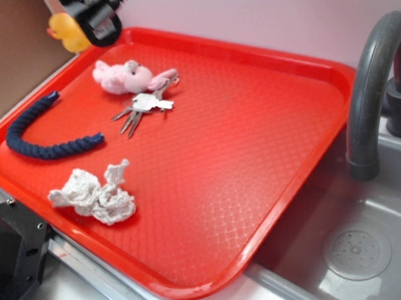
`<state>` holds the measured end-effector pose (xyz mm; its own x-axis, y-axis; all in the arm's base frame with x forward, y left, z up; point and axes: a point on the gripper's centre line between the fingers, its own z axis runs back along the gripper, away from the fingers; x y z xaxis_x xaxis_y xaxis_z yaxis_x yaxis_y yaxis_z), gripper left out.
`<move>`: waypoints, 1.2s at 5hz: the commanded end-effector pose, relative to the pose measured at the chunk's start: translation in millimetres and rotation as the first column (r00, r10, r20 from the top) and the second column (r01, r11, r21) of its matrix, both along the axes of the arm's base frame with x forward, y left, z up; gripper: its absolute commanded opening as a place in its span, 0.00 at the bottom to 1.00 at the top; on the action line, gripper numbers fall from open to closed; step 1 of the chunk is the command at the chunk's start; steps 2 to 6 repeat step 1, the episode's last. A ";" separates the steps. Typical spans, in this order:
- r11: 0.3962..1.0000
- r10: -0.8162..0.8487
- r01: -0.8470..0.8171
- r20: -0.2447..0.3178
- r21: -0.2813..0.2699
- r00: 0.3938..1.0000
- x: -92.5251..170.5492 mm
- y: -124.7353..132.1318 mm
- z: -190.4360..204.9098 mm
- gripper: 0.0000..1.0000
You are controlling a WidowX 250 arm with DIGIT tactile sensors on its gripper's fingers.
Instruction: Grab the yellow duck.
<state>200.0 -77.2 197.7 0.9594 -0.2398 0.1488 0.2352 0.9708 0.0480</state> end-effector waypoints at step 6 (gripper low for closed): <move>0.992 0.119 -0.120 -0.027 -0.033 0.992 -14.3 -3.3 24.2 0.00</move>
